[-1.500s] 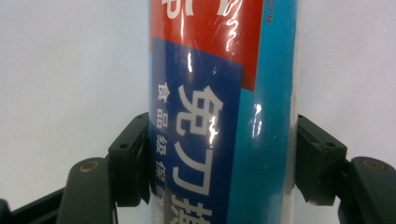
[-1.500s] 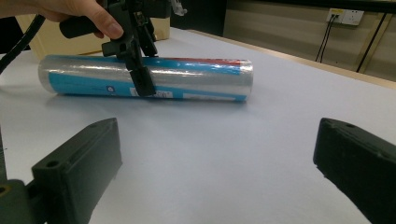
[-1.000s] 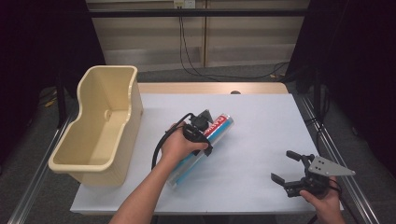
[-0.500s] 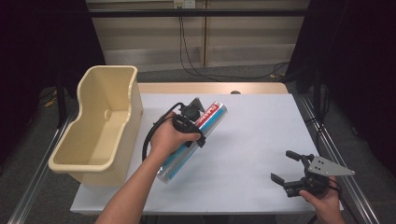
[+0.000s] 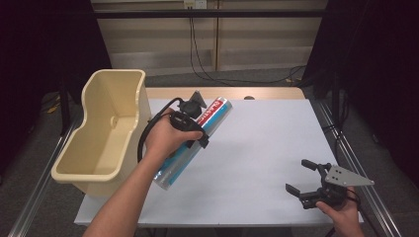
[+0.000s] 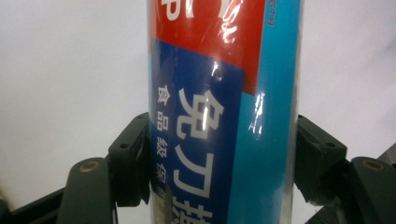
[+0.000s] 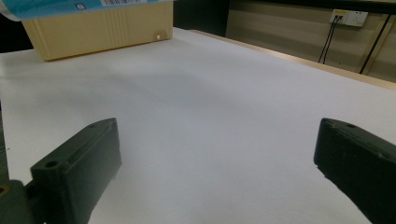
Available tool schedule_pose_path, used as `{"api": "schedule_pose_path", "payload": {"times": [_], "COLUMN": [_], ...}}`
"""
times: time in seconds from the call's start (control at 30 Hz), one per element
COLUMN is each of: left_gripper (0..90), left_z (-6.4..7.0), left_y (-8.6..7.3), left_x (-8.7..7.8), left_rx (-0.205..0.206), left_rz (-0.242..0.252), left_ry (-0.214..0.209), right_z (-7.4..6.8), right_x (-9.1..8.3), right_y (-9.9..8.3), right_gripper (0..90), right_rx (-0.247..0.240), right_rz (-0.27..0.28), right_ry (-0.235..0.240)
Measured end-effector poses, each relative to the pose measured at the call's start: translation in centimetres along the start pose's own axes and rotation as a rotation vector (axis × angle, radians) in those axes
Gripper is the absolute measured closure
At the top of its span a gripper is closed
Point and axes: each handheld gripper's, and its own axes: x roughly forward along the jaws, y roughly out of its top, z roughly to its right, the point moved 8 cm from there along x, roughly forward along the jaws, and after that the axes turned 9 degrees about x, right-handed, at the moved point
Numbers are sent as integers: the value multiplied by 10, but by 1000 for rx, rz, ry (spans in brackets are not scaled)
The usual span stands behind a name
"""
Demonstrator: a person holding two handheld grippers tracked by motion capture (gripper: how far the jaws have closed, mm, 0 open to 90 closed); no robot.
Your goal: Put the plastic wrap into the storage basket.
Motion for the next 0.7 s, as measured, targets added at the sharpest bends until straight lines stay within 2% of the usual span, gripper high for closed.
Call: {"api": "schedule_pose_path", "payload": {"times": [0.3,0.5,0.7], "left_gripper": [320,320,320], "left_z": [-9,-15,-21], "left_y": [-9,-15,-23], "left_x": [-24,-40,-54], "left_rx": [-19,-33,-64], "left_rz": [-32,-32,-36], "left_ry": [6,16,24], "right_z": [0,1,-1], "right_x": [0,1,1], "right_y": [1,2,3], "right_gripper": [1,0,0], "right_rx": [5,18,16], "right_rz": [11,21,30], "right_ry": [6,3,14]}}
